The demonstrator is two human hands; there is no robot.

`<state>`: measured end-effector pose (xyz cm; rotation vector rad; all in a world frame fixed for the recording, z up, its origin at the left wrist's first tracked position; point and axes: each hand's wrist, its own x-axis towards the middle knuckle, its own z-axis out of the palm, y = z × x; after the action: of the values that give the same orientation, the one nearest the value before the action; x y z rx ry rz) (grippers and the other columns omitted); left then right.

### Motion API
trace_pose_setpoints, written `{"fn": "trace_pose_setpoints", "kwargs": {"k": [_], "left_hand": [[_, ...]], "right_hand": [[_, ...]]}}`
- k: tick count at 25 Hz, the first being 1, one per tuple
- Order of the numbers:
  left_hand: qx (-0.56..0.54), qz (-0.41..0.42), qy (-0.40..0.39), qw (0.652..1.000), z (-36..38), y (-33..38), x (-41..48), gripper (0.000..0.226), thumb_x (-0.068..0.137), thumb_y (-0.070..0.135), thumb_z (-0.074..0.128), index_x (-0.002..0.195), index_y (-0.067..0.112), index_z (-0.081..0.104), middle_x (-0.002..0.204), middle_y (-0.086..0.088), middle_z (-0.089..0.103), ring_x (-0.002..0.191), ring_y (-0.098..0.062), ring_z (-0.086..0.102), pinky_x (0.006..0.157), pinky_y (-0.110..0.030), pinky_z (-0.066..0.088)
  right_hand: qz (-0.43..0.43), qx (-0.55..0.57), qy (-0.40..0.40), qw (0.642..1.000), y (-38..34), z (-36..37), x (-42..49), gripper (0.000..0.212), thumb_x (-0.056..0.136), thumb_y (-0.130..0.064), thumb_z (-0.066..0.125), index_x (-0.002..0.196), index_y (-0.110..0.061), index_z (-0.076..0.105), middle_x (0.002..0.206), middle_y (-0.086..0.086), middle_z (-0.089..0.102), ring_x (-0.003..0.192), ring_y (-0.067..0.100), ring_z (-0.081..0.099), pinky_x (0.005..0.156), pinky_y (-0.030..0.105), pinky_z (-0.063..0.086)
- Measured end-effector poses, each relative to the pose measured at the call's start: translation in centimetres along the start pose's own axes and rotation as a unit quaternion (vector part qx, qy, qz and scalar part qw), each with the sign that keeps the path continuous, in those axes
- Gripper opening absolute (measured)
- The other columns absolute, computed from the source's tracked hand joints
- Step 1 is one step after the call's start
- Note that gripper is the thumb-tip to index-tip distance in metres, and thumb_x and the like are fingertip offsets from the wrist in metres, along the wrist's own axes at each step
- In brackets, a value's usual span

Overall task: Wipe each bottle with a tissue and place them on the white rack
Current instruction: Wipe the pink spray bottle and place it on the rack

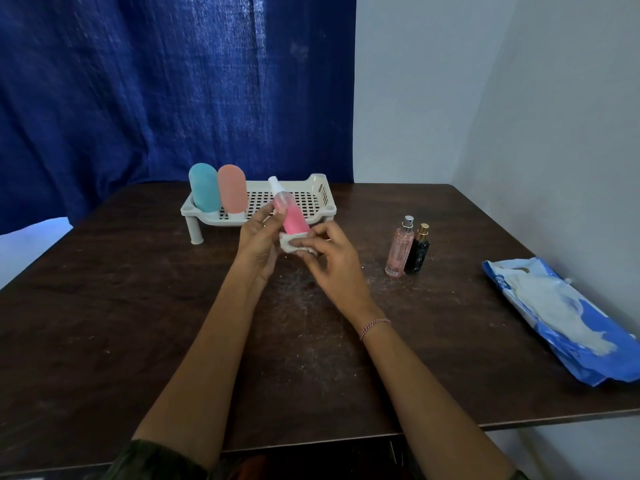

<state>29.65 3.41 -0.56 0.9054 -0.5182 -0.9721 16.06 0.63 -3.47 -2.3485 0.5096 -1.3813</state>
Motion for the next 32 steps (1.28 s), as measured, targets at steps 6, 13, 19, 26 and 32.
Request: {"fn": "trace_pose_setpoints", "kwargs": {"k": [6, 13, 19, 26, 32], "left_hand": [[-0.053, -0.017, -0.018, 0.998, 0.9, 0.2, -0.6, 0.031, 0.091, 0.017, 0.056, 0.121, 0.007, 0.053, 0.104, -0.009, 0.065, 0.095, -0.020, 0.065, 0.069, -0.031, 0.060], [-0.118, -0.051, -0.011, 0.992, 1.6, -0.4, -1.2, 0.032, 0.095, 0.010, 0.052, 0.124, -0.002, 0.050, 0.095, -0.012, 0.067, 0.085, -0.019, 0.068, 0.061, -0.028, 0.059], [-0.164, -0.069, -0.006, 0.984, 1.7, -0.7, -1.1, 0.040, 0.093, 0.012, 0.056, 0.129, 0.000, 0.044, 0.122, -0.021, 0.058, 0.105, -0.028, 0.062, 0.068, -0.035, 0.060], [-0.202, -0.045, -0.001, 0.978, 1.4, -0.6, -1.0, 0.042, 0.094, 0.011, 0.054, 0.133, 0.002, 0.042, 0.127, -0.022, 0.055, 0.101, -0.026, 0.064, 0.065, -0.033, 0.059], [-0.135, -0.037, -0.049, 0.989, 1.1, -0.6, -0.8, 0.038, 0.095, 0.009, 0.049, 0.132, 0.007, 0.045, 0.131, -0.020, 0.054, 0.114, -0.027, 0.059, 0.079, -0.037, 0.059]], "right_hand": [[0.023, 0.008, 0.120, 0.992, 0.1, -1.1, 0.4, 0.014, 0.080, 0.000, 0.067, 0.093, -0.003, 0.067, 0.102, 0.008, 0.055, 0.104, 0.012, 0.053, 0.086, 0.025, 0.052], [0.024, -0.021, 0.102, 0.994, -0.3, -0.7, 0.1, 0.018, 0.084, -0.007, 0.065, 0.101, -0.004, 0.064, 0.107, 0.008, 0.057, 0.106, 0.016, 0.055, 0.086, 0.031, 0.053], [0.045, -0.027, 0.121, 0.991, 0.5, -0.9, 0.3, 0.018, 0.085, -0.007, 0.064, 0.103, -0.003, 0.064, 0.106, 0.008, 0.057, 0.105, 0.017, 0.057, 0.080, 0.034, 0.056], [0.020, -0.055, 0.063, 0.996, 0.4, -0.9, 0.1, 0.020, 0.085, -0.006, 0.063, 0.104, -0.003, 0.064, 0.108, 0.008, 0.057, 0.106, 0.016, 0.055, 0.088, 0.026, 0.052], [0.063, 0.037, 0.137, 0.988, 0.5, -1.8, 0.5, 0.015, 0.086, -0.009, 0.064, 0.101, -0.005, 0.067, 0.099, 0.003, 0.057, 0.097, 0.007, 0.055, 0.075, 0.016, 0.052]]}}
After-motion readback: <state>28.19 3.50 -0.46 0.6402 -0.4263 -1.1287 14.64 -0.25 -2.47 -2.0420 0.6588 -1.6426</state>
